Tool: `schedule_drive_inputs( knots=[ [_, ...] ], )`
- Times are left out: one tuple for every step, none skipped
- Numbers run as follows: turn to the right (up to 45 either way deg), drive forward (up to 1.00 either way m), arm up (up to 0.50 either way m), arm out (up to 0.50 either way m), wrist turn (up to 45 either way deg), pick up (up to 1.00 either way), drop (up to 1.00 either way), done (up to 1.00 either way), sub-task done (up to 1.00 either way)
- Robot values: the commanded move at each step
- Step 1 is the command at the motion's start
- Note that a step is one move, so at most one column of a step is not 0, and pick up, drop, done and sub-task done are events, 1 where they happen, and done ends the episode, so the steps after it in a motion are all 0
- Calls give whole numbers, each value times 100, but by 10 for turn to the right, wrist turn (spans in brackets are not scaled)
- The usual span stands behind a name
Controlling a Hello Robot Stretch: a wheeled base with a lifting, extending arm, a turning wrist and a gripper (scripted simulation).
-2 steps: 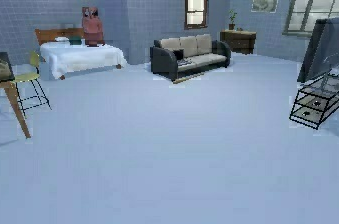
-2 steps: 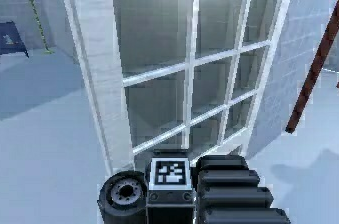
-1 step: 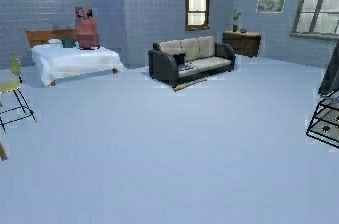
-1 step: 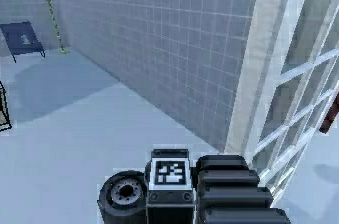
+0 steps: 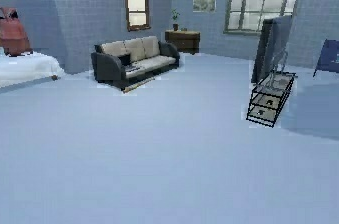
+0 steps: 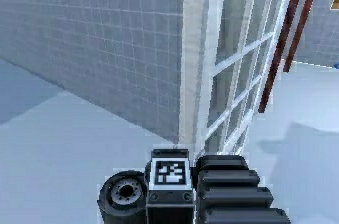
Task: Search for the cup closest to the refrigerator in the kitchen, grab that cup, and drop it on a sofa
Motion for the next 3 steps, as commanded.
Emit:
schedule_drive_inputs(
  knots=[
    [0,100,0,0,0,0,0,0,0],
    [0,100,0,0,0,0,0,0,0],
    [0,100,0,0,0,0,0,0,0]
  ],
)
